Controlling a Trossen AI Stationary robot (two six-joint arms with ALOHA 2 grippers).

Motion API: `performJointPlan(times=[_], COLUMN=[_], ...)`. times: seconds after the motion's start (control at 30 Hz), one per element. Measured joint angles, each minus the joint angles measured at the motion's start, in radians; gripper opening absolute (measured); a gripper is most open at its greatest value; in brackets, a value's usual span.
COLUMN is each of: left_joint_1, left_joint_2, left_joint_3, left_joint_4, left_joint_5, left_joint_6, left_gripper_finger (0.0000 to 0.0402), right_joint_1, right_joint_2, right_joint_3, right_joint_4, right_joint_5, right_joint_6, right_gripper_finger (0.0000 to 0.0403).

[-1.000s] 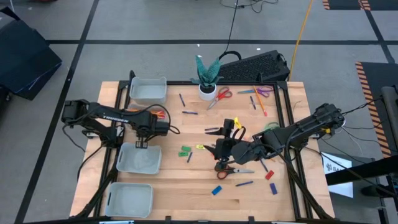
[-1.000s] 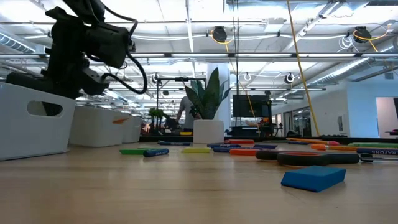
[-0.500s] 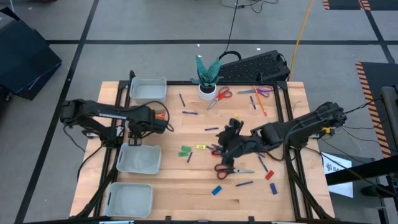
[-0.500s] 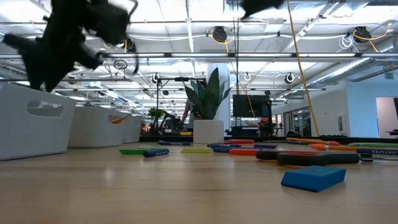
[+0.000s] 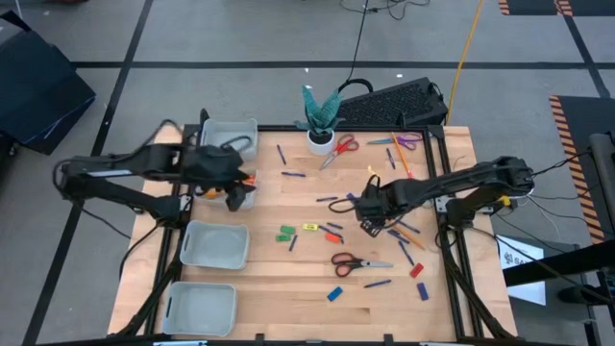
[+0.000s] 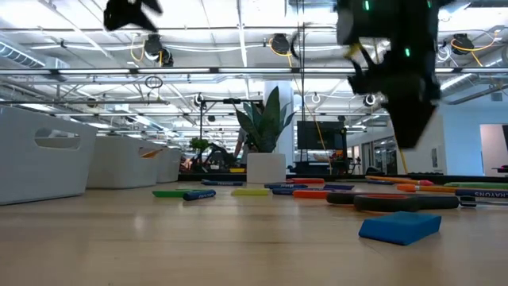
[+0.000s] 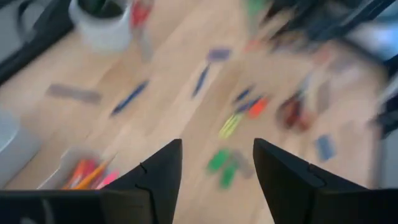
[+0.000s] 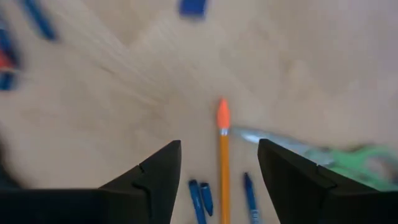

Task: Sort crayons/erasers/pens/pencils in bins
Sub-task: Put the orange pencil into the middle top gray bin

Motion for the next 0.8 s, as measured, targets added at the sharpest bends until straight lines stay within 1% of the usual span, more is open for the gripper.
performJointPlan(times=[0.07,0.13,0.2,0.23,0.43,0.6,0.7,0.8], left_joint_1=[-0.016,-0.028,-0.035,-0.037,-0.038,-0.038,-0.037,-0.037], left_joint_2=[-0.025,-0.034,-0.044,-0.047,-0.046,-0.046,-0.046,-0.046], left_joint_3=[0.000,0.000,0.000,0.000,-0.002,-0.002,-0.002,-0.002], left_joint_4=[0.093,0.139,0.191,0.190,0.180,0.180,0.180,0.180], left_joint_5=[0.000,0.000,-0.004,-0.004,-0.007,-0.009,-0.019,-0.019], left_joint_6=[-0.013,-0.018,-0.020,-0.021,-0.029,-0.023,-0.019,-0.017], left_gripper_finger=[0.0200,0.0200,0.0200,0.0200,0.0200,0.0200,0.0200,0.0200], right_joint_1=[-0.028,-0.057,-0.081,-0.089,-0.090,-0.087,-0.091,-0.091], right_joint_2=[-0.001,-0.001,-0.001,-0.001,-0.002,-0.002,-0.002,-0.003], right_joint_3=[-0.081,-0.148,-0.188,-0.201,-0.215,-0.216,-0.228,-0.255], right_joint_4=[0.059,0.117,0.157,0.169,0.217,0.214,0.219,0.257], right_joint_5=[-0.026,-0.045,-0.052,-0.068,-0.153,-0.175,-0.178,-0.194], right_joint_6=[0.014,0.018,0.026,0.026,0.035,0.041,0.045,0.059], right_gripper_finger=[0.0199,0.0195,0.0191,0.0188,0.0171,0.0154,0.0136,0.0110])
